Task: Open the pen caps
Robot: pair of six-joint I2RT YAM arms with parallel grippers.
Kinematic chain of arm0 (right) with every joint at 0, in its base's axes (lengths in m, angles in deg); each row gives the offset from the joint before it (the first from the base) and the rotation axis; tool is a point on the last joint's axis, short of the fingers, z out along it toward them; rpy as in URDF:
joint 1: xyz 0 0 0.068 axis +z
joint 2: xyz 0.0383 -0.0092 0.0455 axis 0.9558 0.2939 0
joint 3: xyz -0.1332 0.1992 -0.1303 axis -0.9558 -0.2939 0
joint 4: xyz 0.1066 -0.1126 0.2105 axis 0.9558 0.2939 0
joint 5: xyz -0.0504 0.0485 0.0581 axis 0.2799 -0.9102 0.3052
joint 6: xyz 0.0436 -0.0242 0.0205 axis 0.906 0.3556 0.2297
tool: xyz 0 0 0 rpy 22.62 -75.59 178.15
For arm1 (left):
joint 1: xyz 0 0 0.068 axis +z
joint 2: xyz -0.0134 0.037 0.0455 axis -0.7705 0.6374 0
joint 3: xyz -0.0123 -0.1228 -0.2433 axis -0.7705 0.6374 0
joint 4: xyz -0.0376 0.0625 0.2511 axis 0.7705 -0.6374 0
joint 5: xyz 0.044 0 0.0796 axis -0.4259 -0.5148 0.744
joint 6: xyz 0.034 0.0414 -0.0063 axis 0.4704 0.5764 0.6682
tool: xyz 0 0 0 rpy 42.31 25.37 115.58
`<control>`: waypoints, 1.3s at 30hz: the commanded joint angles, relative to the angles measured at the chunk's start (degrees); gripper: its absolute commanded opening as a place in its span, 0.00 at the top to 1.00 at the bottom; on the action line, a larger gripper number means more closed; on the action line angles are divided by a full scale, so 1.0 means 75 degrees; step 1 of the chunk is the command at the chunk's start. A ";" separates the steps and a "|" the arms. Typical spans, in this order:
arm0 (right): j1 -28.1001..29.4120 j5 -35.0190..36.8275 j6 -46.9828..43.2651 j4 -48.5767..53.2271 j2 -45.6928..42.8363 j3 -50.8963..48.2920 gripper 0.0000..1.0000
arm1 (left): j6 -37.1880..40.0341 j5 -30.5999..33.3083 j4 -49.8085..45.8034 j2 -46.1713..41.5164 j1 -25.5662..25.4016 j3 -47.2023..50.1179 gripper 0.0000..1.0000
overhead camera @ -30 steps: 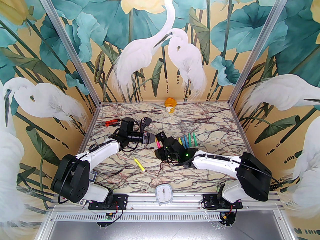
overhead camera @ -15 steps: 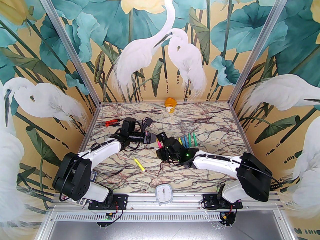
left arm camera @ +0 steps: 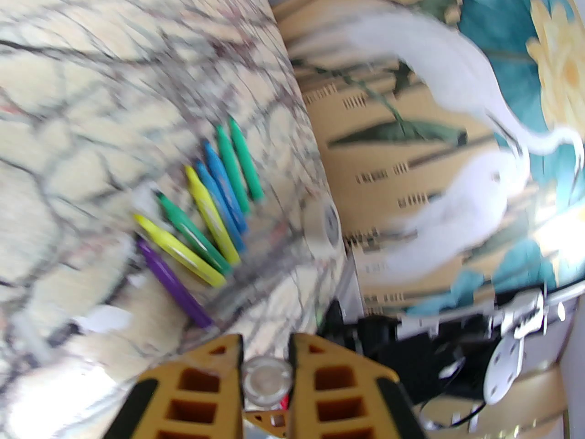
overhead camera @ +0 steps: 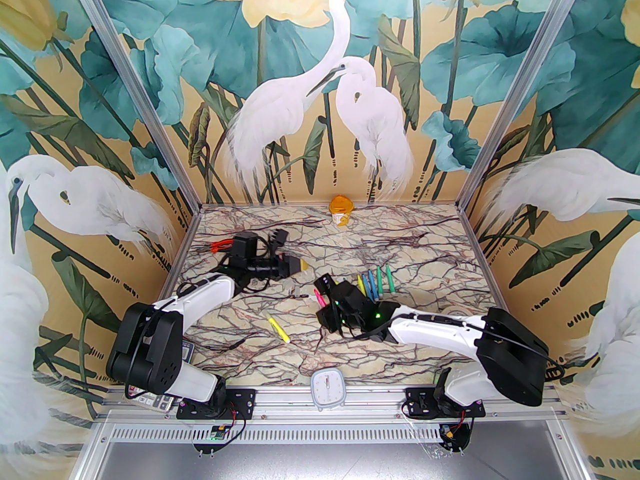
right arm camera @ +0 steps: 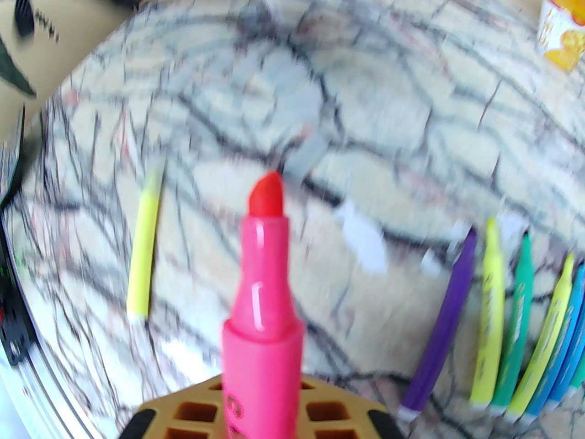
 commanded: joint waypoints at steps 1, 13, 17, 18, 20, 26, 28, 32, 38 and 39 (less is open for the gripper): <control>0.0012 -0.0062 -0.0160 0.0038 -0.0103 -0.0048 1.00 | -0.0159 0.0325 0.0189 -0.0015 0.0010 0.0028 1.00; -0.0331 0.1535 0.0808 0.0278 0.0543 0.0602 1.00 | 0.1391 0.1905 -0.2646 0.0037 -0.0244 -0.0596 0.98; -0.0492 0.1838 0.1072 0.0729 0.1141 0.1165 1.00 | 0.1912 0.2986 -0.3714 0.0464 -0.0704 -0.1116 0.95; -0.0504 0.1922 0.1127 0.0836 0.1301 0.1290 1.00 | 0.1997 0.3286 -0.3943 0.0617 -0.0848 -0.1270 0.95; -0.0516 0.1953 0.1181 0.0957 0.1541 0.1509 1.00 | 0.2035 0.3792 -0.4271 0.0943 -0.1025 -0.1532 0.95; -0.0597 0.1743 0.1446 0.0808 0.2045 0.1643 0.98 | 0.1928 0.4391 -0.4593 0.1674 -0.1196 -0.1957 0.95; -0.0609 0.1680 0.1457 0.0784 0.2177 0.1672 0.97 | 0.1946 0.4403 -0.4634 0.1849 -0.1259 -0.2041 0.95; -0.0621 0.1625 0.1449 0.0892 0.2411 0.1807 0.94 | 0.2002 0.4466 -0.4799 0.2183 -0.1376 -0.2230 0.93; -0.0656 0.1733 0.1499 0.1176 0.2780 0.2063 0.93 | 0.2046 0.4718 -0.5015 0.2575 -0.1517 -0.2535 0.91; -0.0650 0.1760 0.1519 0.1213 0.2810 0.2093 0.93 | 0.2052 0.4725 -0.5015 0.2624 -0.1514 -0.2555 0.90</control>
